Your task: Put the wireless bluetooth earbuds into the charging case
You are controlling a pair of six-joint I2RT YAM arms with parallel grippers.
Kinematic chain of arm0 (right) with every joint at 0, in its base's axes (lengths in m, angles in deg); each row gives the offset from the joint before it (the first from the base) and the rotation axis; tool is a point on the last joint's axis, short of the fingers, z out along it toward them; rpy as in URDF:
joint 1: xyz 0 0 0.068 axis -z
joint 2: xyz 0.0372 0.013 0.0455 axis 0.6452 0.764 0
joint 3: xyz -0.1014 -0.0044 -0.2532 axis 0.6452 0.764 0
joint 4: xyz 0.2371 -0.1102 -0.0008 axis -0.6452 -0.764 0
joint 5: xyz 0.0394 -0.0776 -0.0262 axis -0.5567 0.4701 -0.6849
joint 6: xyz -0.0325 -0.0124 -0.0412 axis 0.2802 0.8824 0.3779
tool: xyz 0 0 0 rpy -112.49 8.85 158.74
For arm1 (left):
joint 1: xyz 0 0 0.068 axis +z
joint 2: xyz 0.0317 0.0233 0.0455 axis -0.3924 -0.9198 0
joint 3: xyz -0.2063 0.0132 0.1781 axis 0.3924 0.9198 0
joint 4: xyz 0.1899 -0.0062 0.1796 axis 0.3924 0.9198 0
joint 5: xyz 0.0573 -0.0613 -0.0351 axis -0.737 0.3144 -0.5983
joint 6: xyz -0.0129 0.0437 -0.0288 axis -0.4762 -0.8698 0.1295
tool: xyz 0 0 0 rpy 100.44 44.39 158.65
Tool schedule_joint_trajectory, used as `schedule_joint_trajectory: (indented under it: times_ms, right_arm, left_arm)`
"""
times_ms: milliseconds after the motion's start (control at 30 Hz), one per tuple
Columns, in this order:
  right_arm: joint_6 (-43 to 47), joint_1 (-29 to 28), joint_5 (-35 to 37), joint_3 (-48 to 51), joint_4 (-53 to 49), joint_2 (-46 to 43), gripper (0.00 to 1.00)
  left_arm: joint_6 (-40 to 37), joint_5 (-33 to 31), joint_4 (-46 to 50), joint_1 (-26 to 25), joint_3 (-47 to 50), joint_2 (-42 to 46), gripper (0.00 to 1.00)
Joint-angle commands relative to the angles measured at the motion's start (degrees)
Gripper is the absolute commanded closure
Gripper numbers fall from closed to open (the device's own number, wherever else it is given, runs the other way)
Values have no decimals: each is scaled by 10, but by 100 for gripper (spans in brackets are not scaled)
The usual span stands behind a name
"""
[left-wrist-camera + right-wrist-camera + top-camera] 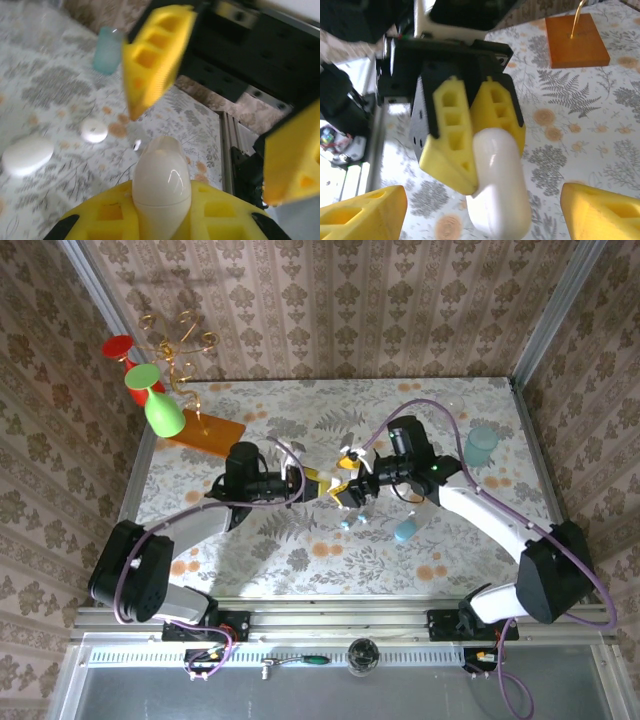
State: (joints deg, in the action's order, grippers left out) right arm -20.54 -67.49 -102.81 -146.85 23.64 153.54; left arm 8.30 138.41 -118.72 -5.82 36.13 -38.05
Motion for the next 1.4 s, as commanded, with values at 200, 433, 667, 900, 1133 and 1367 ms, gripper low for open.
schedule_joint_trajectory:
  times_ms: [200,433,667,900,1133,1367]
  right_arm:
    - [-103,32,-74,22,32,-42,21]
    - [-108,32,-70,11,30,-25,28]
    - [-87,31,-38,17,36,-20,30]
    - [-145,35,38,17,79,-33,33]
    - [-240,62,64,30,153,-65,34]
    - [-317,79,155,51,118,-102,30]
  left_arm:
    - [-115,58,-155,-15,19,2,89]
    - [-115,59,-172,-26,15,0,88]
    - [-77,12,-225,-26,29,-1,93]
    - [-73,10,-283,-31,42,-21,99]
    - [-113,-9,-324,-32,73,-23,100]
    - [-95,-43,-395,-28,95,-57,100]
